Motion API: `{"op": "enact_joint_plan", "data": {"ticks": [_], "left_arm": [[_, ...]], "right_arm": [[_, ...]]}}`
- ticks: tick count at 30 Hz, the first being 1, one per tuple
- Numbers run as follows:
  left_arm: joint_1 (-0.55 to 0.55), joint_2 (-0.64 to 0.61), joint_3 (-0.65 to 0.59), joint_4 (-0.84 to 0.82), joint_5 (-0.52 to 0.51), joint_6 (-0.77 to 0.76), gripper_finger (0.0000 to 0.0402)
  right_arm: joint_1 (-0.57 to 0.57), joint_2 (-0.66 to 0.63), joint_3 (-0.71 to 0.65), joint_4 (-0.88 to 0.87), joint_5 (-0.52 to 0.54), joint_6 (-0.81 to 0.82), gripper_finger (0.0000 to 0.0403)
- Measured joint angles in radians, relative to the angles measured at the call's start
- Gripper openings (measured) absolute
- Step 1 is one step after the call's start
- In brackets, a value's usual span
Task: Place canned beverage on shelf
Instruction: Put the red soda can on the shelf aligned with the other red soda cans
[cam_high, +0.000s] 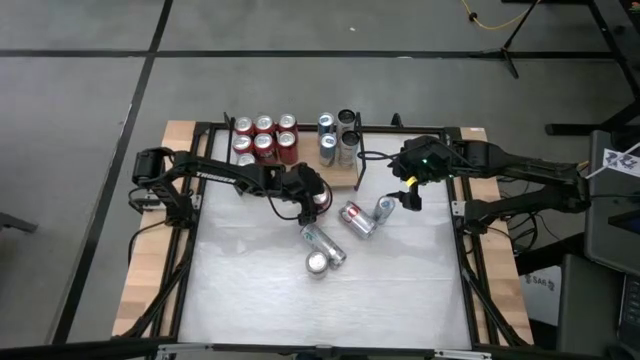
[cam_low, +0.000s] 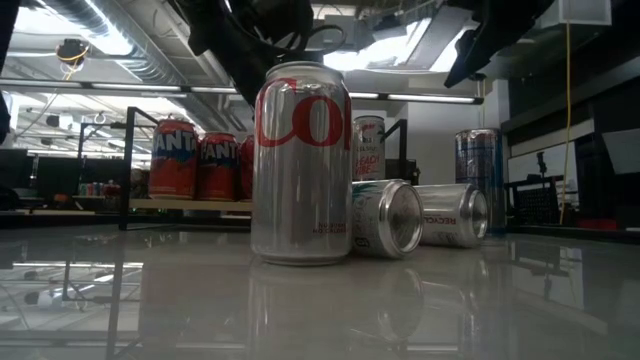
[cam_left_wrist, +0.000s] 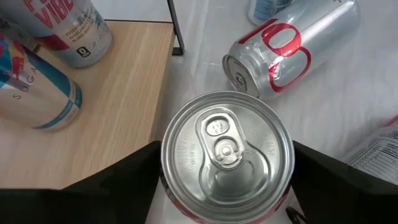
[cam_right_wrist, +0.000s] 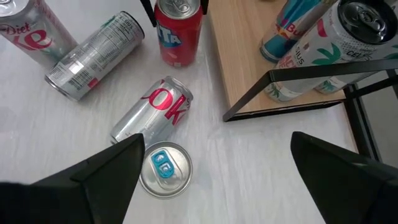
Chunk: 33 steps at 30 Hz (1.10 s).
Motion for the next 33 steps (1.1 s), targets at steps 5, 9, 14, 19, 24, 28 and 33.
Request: {"op": "enact_joint_plan", "data": {"ticks": [5, 9, 14, 19, 24, 28, 33], "left_arm": [[0.0, -0.01, 0.0, -0.006, 0.0, 0.0, 0.0281], [0.002, -0.051, -0.002, -0.02, 0.001, 0.0, 0.0278], [0.017, -0.137, -0.002, -0.08, -0.002, 0.0, 0.0277], [0.043, -0.239, -0.002, -0.177, -0.052, 0.0, 0.0276], [0.072, -0.325, -0.023, -0.258, -0.106, 0.0, 0.0275], [0.098, -0.414, -0.137, -0.211, -0.114, -0.044, 0.0275], [0.117, -0.53, -0.244, -0.172, -0.169, -0.091, 0.0275]], "right_arm": [[0.0, 0.0, 0.0, 0.0, 0.0, 0.0, 0.0395], [0.0, 0.0, 0.0, 0.0, 0.0, 0.0, 0.0395], [0.0, 0.0, 0.0, 0.001, 0.0, 0.0, 0.0395], [0.0, 0.0, 0.0, 0.001, 0.0, 0.0, 0.0395], [0.0, 0.0, 0.0, 0.01, 0.0, 0.0, 0.0395], [0.0, 0.0, 0.0, 0.036, 0.0, 0.0, 0.0395], [0.0, 0.0, 0.0, 0.045, 0.0, 0.0, 0.0395]]}}
